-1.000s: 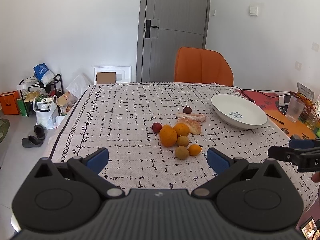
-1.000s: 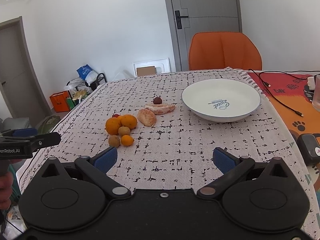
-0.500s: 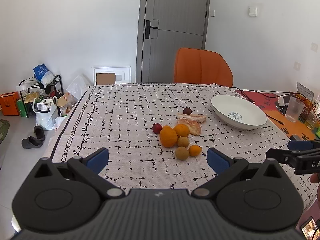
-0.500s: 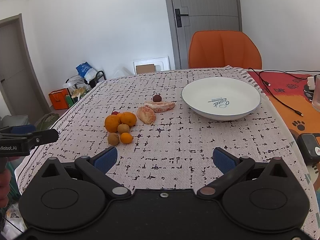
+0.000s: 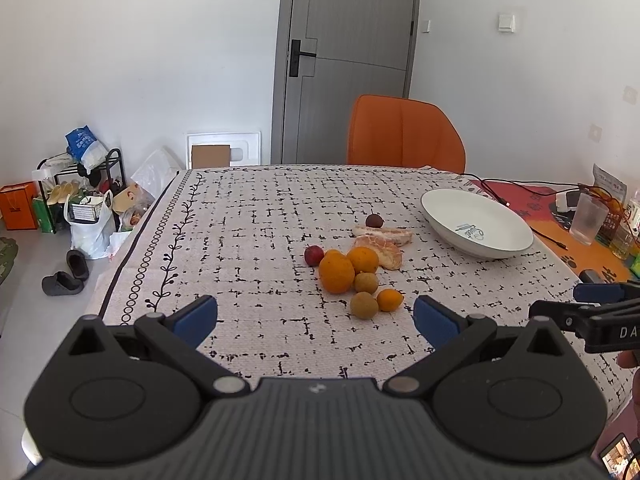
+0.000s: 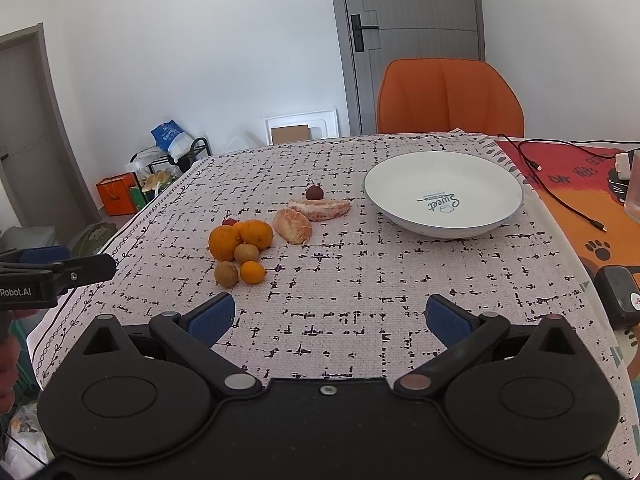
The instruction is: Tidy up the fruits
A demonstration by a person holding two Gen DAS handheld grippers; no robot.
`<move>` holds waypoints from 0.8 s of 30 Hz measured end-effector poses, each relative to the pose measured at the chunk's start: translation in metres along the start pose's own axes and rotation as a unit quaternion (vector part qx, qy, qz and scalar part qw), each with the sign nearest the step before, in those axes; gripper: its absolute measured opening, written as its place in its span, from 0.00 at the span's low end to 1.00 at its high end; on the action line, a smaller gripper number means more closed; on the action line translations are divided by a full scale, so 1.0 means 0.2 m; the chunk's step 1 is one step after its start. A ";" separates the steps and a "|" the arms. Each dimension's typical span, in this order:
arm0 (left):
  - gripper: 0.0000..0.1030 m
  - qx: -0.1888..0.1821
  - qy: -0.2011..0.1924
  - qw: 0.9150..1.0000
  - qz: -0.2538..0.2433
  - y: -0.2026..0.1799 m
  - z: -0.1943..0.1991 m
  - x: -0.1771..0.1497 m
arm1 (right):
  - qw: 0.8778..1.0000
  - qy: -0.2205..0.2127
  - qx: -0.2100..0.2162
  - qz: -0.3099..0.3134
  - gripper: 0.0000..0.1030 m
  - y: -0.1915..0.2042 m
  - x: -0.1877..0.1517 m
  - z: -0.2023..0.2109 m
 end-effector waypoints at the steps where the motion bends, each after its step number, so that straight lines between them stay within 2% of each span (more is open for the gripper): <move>1: 1.00 0.000 0.000 1.000 -0.001 0.00 0.00 0.00 | 1.000 0.001 -0.001 0.000 1.00 0.00 0.00 0.00; 21: 1.00 -0.017 -0.006 1.000 0.007 0.01 -0.03 0.02 | 1.000 -0.005 0.000 0.000 1.00 -0.03 0.02 -0.02; 24: 1.00 -0.022 -0.006 1.000 0.017 0.03 -0.06 0.03 | 1.000 -0.002 0.018 -0.003 1.00 -0.04 0.02 -0.04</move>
Point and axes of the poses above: each gripper's, at about its wrist camera, not at the fingertips, and z roughly against the way its jaws point, y to its left, x to its top, the point moved 4 cm from there along -z, roughly the way its jaws point, and after that the axes turned 13 degrees about y, right-handed, at the moved point
